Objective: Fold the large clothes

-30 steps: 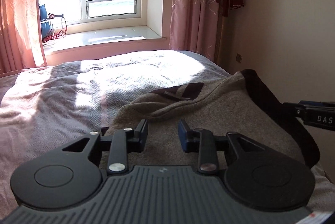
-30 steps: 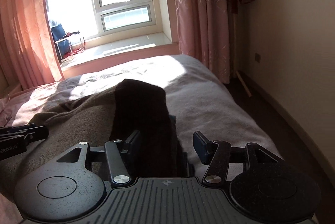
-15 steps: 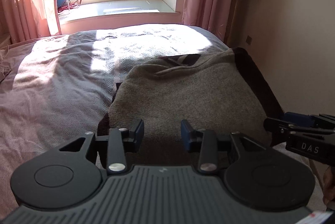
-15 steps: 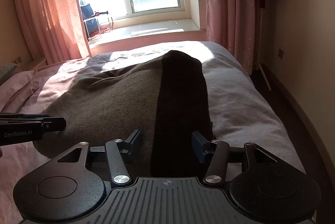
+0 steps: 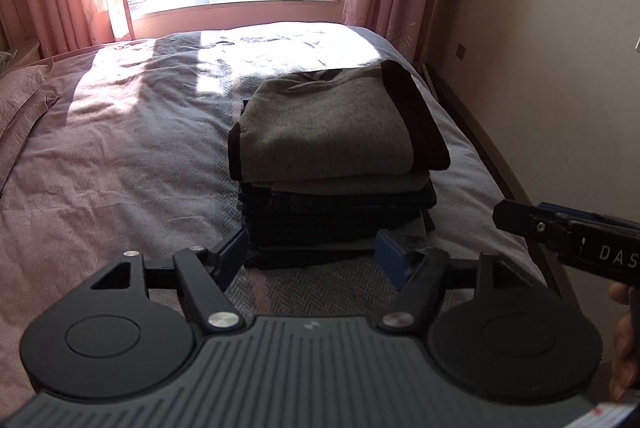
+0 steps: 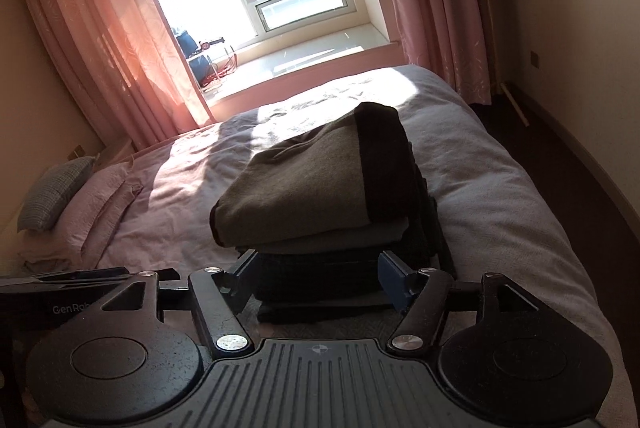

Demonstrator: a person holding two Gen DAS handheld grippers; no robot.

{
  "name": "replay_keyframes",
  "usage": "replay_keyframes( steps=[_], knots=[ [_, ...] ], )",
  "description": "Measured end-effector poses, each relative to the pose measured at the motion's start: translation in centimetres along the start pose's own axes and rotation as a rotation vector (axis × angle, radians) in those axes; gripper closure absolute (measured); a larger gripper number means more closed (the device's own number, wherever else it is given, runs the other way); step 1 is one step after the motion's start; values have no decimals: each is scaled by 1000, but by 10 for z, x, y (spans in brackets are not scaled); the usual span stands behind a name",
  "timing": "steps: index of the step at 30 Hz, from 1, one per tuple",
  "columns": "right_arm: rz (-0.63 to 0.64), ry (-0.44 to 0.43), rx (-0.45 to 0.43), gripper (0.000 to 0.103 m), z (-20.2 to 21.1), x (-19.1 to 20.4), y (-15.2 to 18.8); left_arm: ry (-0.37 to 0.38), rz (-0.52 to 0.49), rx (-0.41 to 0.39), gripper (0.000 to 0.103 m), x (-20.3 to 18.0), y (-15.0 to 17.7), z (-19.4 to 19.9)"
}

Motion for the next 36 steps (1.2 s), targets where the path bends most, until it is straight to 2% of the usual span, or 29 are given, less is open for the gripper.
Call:
replay_keyframes(
  steps=[4,9,18,31,36],
  knots=[
    [43,24,8,40,32,9,17,1,-31,14,34,-12,19,34],
    [28,-1,33,40,65,20,37,21,-25,4,29,-17,34,69],
    [52,10,29,40,110,41,68,44,-66,4,28,-22,61,108],
    [69,39,50,40,125,45,91,53,-72,15,28,-23,82,121],
    [71,42,47,40,126,42,91,24,-115,-13,28,-28,78,122]
  ],
)
Point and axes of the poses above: each gripper's, at about its wrist camera, not at the fingertips, and z roughly against the way its jaws point, x to its left, y to its underside, the point moved 8 cm from there along -z, roughly the way its jaws point, and after that the axes turned 15 degrees about y, right-handed, at the moved point
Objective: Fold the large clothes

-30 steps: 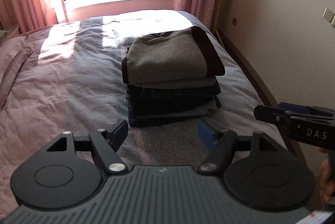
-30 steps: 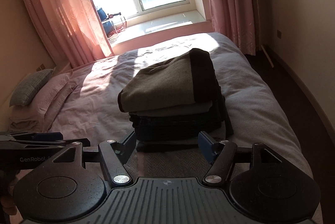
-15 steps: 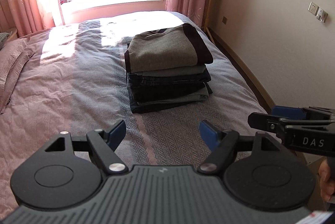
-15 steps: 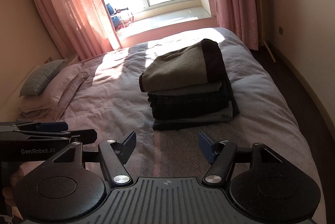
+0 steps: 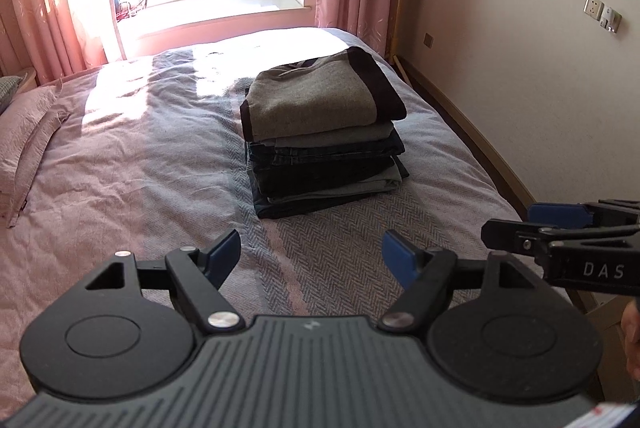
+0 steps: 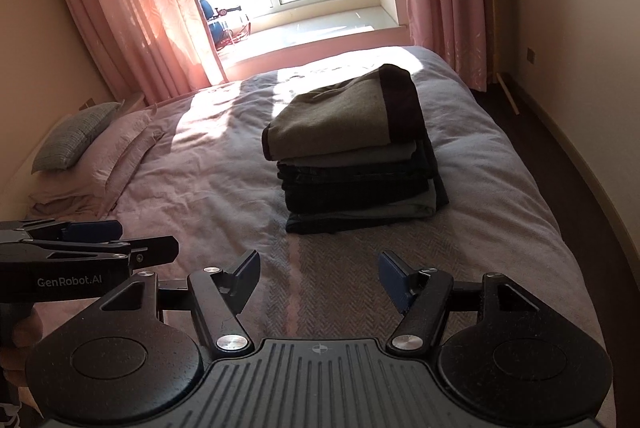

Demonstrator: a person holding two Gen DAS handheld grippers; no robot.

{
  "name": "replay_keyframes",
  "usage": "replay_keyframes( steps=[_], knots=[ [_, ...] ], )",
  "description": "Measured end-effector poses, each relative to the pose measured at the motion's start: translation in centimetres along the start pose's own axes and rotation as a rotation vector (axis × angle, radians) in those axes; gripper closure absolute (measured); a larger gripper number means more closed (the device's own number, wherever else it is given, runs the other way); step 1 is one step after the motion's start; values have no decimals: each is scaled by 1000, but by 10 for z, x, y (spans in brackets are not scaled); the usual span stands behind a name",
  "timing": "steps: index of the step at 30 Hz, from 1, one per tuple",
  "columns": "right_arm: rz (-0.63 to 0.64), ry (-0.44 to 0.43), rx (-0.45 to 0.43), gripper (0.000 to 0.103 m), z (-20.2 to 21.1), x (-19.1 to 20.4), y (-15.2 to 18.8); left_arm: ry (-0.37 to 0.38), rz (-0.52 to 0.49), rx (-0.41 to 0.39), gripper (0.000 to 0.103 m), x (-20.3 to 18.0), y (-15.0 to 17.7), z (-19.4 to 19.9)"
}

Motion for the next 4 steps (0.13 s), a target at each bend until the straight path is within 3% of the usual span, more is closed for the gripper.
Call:
replay_keyframes(
  steps=[4],
  knots=[
    [1,1,-1,40,0,-1,-1,5,5,5,28,-1,-3,-3]
  ],
)
Point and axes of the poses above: each gripper's, at about its wrist camera, not at the fingertips, and z roughly against the way its jaws point, x to its left, y to its underside, the point moved 8 cm from there along -z, roughly the way its jaws point, and after that the axes turned 15 degrees about y, right-handed, at the moved point
